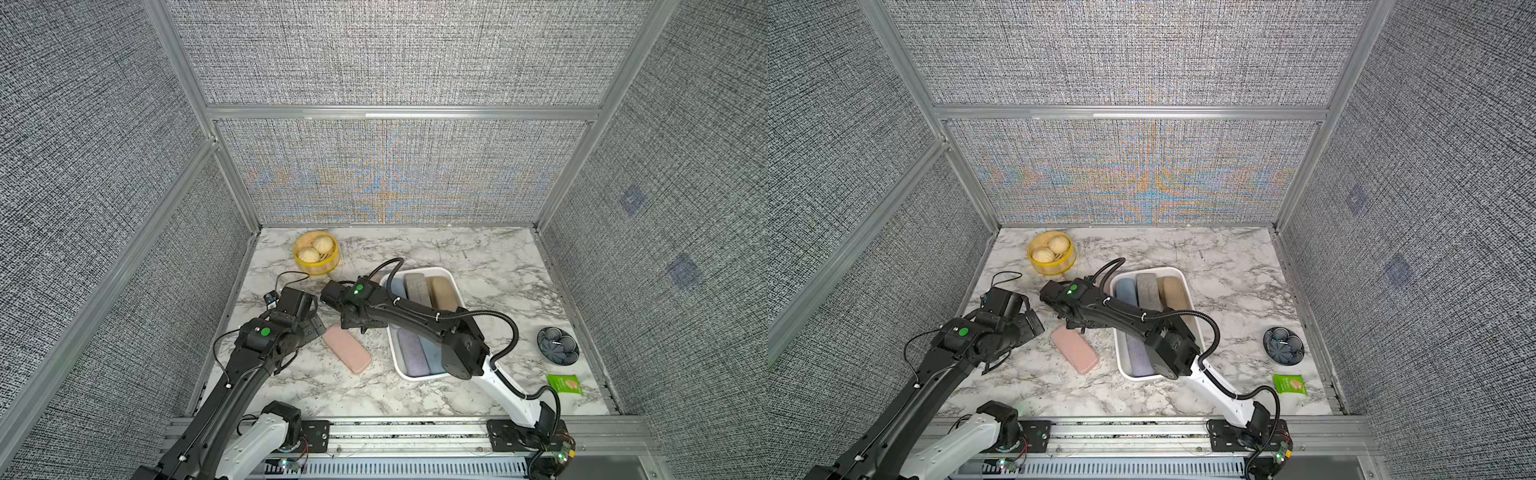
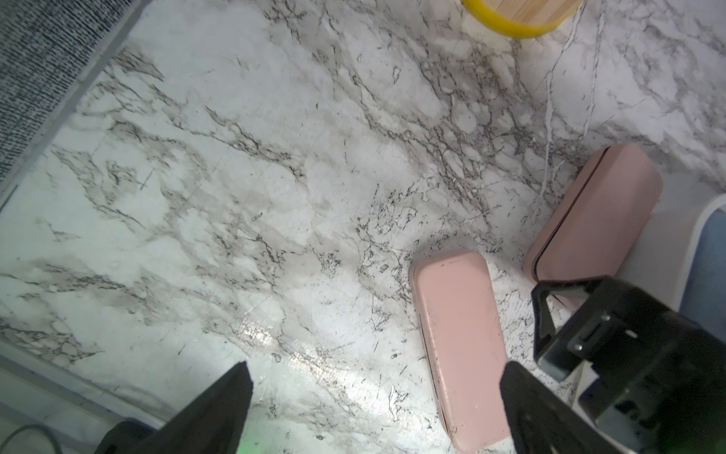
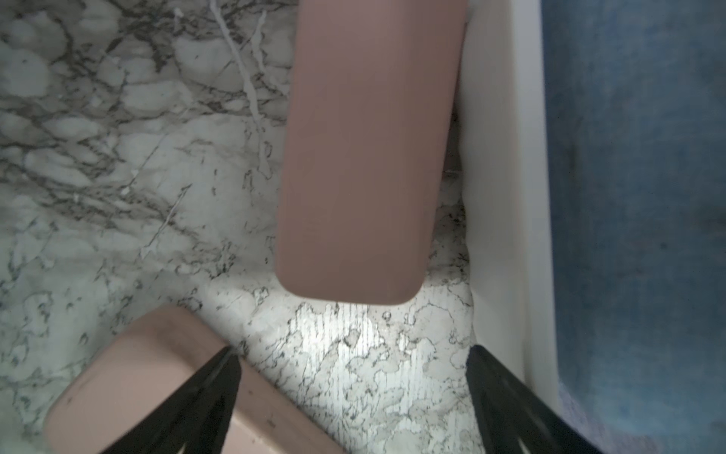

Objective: Put the glasses cases into the storage boxes
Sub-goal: Pick up the glasses case at the center of the board.

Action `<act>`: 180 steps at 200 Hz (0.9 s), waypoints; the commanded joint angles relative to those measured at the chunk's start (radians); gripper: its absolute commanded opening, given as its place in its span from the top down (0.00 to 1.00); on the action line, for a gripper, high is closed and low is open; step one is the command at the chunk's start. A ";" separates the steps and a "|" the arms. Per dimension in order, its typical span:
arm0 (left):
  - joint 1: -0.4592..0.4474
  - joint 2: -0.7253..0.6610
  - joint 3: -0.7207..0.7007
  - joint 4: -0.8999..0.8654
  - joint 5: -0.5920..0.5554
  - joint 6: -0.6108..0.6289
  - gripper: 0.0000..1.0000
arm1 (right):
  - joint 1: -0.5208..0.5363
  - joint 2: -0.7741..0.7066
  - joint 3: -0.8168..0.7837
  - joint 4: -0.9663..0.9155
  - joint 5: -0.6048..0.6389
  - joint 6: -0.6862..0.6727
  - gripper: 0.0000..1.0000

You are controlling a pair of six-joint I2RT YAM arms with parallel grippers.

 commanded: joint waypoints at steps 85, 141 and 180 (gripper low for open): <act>0.023 -0.028 -0.037 0.020 0.077 0.046 0.00 | -0.082 0.105 0.041 0.052 -0.021 -0.017 0.07; 0.023 -0.062 -0.045 0.010 0.089 0.038 0.02 | -0.084 0.099 0.010 0.116 -0.029 -0.168 0.40; 0.023 -0.065 -0.028 0.015 0.128 0.044 0.04 | -0.069 -0.020 -0.030 0.134 -0.037 -0.262 0.49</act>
